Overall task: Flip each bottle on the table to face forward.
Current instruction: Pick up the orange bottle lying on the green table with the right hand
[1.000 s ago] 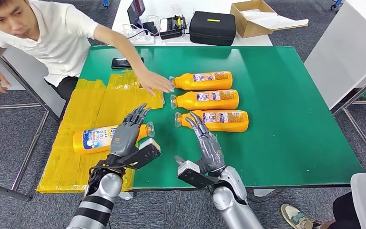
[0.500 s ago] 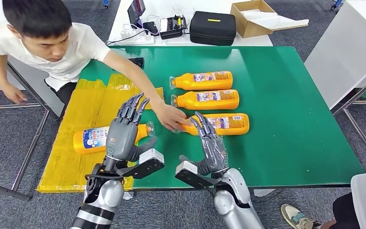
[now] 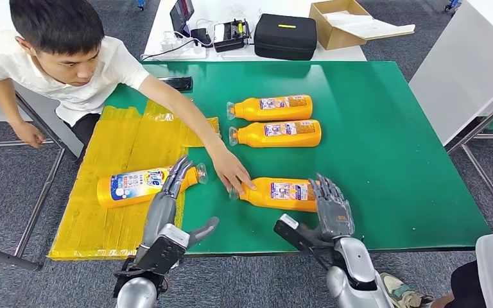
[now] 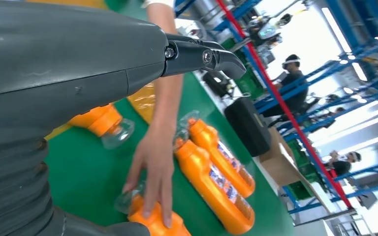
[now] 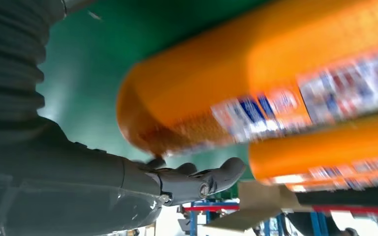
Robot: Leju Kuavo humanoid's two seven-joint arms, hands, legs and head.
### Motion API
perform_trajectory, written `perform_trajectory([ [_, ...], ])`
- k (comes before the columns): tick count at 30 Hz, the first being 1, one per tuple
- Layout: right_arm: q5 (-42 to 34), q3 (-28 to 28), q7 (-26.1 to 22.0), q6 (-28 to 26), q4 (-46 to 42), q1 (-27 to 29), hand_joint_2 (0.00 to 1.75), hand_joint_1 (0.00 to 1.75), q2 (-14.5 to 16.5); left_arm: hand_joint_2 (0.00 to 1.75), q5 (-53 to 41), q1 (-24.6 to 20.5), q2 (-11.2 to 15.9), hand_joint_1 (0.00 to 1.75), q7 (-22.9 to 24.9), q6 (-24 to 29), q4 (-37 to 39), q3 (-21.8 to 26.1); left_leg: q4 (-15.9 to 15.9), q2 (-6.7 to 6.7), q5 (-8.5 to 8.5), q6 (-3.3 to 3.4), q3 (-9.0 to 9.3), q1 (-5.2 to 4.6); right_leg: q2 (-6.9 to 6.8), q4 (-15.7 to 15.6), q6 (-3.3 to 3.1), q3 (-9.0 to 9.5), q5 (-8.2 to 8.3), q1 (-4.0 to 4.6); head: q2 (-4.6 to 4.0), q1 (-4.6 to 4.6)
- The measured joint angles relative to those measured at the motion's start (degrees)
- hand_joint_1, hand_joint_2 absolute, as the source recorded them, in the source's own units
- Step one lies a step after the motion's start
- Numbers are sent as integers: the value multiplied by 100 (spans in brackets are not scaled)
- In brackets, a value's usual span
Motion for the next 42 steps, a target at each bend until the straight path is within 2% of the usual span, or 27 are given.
perform_trajectory([
  [6,317,-104,346,234,-166,142,175,0,-74,175,66,166,-2,0,106,-125,-190,100,0,-1,1,0,3,3,0,0,0,3,0,0,0,1],
  [14,129,-340,290,445,-175,138,175,0,-96,175,214,183,-4,0,128,-260,-207,125,1,-3,2,2,6,1,-1,0,0,9,0,-1,0,2],
  [27,457,-422,255,114,-4,-51,175,0,-27,175,190,178,-8,0,93,-243,-201,123,0,-1,3,2,4,2,0,0,0,7,1,-1,0,1],
  [32,885,-416,270,-192,203,-372,175,0,52,175,186,152,-9,0,47,-226,-164,78,0,3,4,2,4,2,1,1,0,4,2,-1,0,1],
  [42,1015,-350,366,-244,497,-790,175,0,159,175,203,117,-9,0,30,-191,-87,31,0,1,5,3,4,2,0,1,0,5,2,-1,0,1],
])
